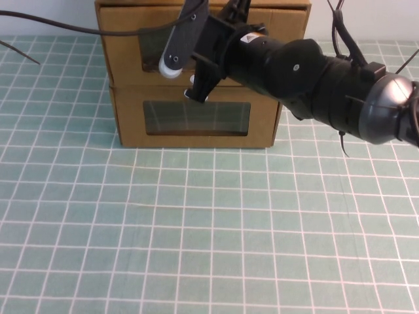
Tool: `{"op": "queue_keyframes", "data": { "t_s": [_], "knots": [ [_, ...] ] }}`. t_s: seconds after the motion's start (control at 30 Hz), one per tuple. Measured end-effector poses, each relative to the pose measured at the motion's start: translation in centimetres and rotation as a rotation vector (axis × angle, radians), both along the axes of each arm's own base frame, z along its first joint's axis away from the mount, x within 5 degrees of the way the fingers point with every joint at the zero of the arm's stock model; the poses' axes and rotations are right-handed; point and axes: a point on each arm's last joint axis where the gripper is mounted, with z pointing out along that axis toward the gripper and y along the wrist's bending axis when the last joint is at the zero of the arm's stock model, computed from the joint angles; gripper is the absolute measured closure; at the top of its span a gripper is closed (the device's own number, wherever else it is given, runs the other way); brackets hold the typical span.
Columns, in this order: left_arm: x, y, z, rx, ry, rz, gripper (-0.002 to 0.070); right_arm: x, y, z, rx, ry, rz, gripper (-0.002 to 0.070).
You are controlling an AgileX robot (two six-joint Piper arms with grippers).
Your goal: Close the shoe box
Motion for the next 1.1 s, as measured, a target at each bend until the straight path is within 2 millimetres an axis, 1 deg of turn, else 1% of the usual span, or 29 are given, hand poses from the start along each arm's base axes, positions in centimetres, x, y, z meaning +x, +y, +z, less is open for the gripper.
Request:
{"op": "queue_keyframes", "data": {
  "t_s": [0.17,0.33,0.53,0.7,0.87,0.9,0.97,1.03,1.1],
  "knots": [
    [0.0,0.0,0.0,0.0,0.0,0.0,0.0678,0.5,-0.2,-0.5,0.006,0.024,-0.008,0.069],
    [0.0,0.0,0.0,0.0,-0.002,-0.002,0.0678,0.8,-0.3,-0.6,0.089,0.061,-0.061,0.0691],
    [0.0,0.1,0.0,0.001,-0.001,-0.002,0.0678,0.7,-0.3,-0.7,0.129,0.102,-0.062,0.069],
    [-0.2,0.1,0.2,0.005,0.0,-0.011,0.0678,0.5,-0.4,-0.2,0.257,0.19,-0.089,0.0691],
    [-1.6,0.3,1.5,0.044,-0.019,-0.064,0.0678,-0.3,-0.7,1.3,0.37,0.246,-0.088,0.069],
    [-2.1,0.6,1.9,0.061,-0.025,-0.074,0.0678,-0.6,-0.9,2.0,0.405,0.255,-0.087,0.069],
    [-3.2,0.9,3.2,0.077,-0.046,-0.089,0.0678,-1.4,-1.5,4.0,0.522,0.284,-0.099,0.069],
    [-4.4,1.6,5.0,0.082,-0.084,-0.092,0.0678,-2.1,-2.6,6.2,0.64,0.297,-0.129,0.069],
    [-5.9,2.0,6.7,0.086,-0.12,-0.099,0.0678,-2.7,-3.5,7.7,0.696,0.28,-0.169,0.069]
  ]
}}
